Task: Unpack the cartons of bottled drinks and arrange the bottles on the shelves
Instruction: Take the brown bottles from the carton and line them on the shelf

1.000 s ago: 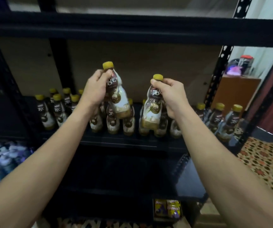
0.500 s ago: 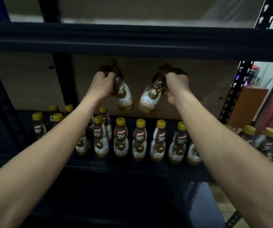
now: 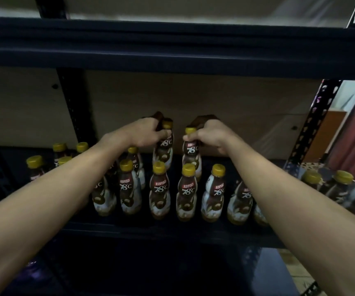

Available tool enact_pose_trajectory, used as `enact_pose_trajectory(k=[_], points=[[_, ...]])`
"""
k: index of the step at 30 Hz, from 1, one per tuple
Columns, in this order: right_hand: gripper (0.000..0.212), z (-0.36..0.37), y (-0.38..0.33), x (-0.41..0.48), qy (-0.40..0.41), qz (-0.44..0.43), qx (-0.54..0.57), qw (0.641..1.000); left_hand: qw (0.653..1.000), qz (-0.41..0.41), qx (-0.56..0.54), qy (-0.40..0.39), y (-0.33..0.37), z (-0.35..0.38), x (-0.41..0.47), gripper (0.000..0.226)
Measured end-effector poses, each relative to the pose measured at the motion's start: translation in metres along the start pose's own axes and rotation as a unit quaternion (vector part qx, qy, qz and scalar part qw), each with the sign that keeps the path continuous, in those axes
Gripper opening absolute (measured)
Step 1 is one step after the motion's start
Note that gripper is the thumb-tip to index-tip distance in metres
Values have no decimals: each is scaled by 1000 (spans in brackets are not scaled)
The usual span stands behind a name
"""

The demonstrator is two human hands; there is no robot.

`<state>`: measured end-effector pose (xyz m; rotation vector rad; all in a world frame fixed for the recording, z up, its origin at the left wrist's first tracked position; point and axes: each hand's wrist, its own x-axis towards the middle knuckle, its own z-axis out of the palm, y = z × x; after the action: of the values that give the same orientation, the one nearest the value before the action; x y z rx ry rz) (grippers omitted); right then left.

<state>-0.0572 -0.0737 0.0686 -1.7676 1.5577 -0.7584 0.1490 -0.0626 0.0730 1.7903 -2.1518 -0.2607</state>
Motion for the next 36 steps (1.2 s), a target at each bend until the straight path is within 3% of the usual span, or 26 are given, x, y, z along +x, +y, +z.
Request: enact_pose_trajectory(k=[4, 8, 12, 29, 36], points=[[48, 9, 4, 8, -29, -16, -83, 996, 994, 17, 98, -47, -3, 6, 1, 32], [30, 17, 5, 11, -68, -45, -134, 988, 990, 36, 114, -76, -6, 13, 3, 39], [28, 25, 2, 12, -82, -51, -180, 979, 984, 39, 147, -90, -9, 20, 5, 41], [34, 31, 2, 12, -112, -49, -214, 969, 981, 18, 144, -126, -27, 22, 8, 37], [17, 25, 3, 10, -129, -58, -215, 966, 982, 23, 98, -161, -25, 12, 9, 31]])
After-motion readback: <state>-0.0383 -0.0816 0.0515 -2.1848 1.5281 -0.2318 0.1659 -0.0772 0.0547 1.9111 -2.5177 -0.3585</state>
